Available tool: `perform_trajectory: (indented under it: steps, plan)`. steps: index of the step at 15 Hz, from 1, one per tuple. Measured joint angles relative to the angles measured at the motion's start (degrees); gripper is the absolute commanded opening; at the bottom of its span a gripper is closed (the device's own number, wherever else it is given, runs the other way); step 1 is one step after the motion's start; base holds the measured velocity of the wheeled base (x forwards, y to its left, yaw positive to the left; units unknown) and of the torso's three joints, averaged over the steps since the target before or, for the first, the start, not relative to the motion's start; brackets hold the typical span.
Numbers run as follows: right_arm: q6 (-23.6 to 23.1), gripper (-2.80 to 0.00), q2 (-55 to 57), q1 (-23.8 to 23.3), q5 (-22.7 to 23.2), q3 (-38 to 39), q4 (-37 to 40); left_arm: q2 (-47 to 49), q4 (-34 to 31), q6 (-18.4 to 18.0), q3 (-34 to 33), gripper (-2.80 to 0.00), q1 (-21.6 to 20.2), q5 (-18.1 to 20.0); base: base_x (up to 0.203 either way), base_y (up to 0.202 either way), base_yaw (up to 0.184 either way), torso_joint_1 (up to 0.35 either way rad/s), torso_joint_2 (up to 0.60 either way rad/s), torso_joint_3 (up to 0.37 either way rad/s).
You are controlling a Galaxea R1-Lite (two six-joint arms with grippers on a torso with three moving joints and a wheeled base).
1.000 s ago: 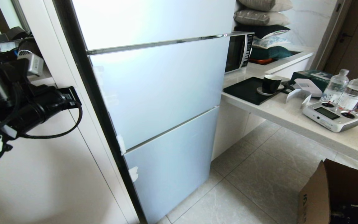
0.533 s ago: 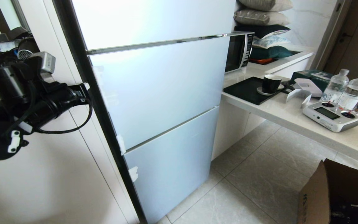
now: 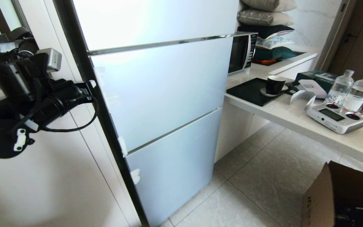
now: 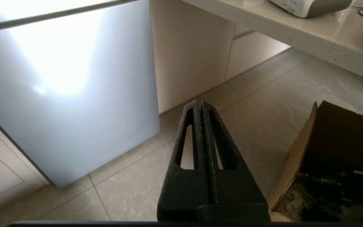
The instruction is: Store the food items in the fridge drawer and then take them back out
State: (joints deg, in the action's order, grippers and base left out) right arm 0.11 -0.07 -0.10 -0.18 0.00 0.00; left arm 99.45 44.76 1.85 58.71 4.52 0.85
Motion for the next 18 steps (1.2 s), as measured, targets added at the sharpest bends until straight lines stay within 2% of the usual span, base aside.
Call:
perform_trajectory:
  steps: [5, 9, 13, 18]
  plan:
    - [0.0, -2.80, 0.0, 0.0, 0.0, 0.0, 0.0, 0.0, 0.2, -0.5, -0.2, -2.80, 2.4, 0.0, 0.000, 0.000, 0.000, 0.000, 0.00, 0.000]
    - [0.0, -2.80, 0.0, 0.0, 0.0, 0.0, 0.0, -0.3, 0.3, -0.5, -0.8, -2.80, 2.9, 3.9, 0.000, 0.000, 0.000, 0.000, 0.00, 0.000]
    - [0.0, -2.80, 0.0, 0.0, 0.0, 0.0, 0.0, -0.5, -0.1, -0.5, -1.3, -2.80, 3.7, 5.3, 0.000, 0.000, 0.000, 0.000, 0.00, 0.000]
    - [0.0, -2.80, 0.0, 0.0, 0.0, 0.0, 0.0, -0.7, 0.2, -0.5, -1.9, -2.80, 4.5, 5.0, 0.000, 0.000, 0.000, 0.000, 0.00, 0.000]
